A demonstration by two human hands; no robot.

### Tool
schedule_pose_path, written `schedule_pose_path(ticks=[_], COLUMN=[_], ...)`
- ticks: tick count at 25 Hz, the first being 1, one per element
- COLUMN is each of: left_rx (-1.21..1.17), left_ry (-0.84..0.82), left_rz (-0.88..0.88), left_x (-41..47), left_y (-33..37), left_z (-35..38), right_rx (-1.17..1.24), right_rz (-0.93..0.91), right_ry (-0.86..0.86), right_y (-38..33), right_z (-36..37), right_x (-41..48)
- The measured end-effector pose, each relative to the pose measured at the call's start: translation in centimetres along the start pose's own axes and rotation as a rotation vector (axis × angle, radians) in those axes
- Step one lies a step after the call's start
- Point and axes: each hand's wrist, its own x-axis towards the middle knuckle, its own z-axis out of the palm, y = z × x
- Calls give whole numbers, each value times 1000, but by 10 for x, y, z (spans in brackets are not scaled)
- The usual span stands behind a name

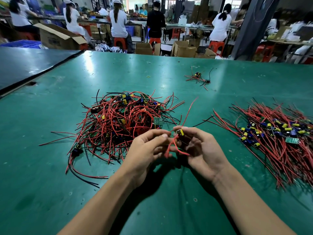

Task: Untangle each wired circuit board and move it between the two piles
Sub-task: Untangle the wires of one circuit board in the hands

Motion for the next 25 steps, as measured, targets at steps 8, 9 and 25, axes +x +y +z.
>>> schedule_pose_path(ticks=[8, 9, 25], left_rx=[68, 62, 75], left_ry=[-34, -30, -276], left_rz=[-39, -34, -170], left_x=[0, 0, 5], left_y=[-3, -4, 3], left_z=[-3, -3, -15], right_rx=[-438, -450, -229], right_rz=[-78, -93, -105], right_ry=[-46, -52, 1], right_y=[8, 8, 7], right_z=[-10, -12, -10], right_x=[7, 8, 7])
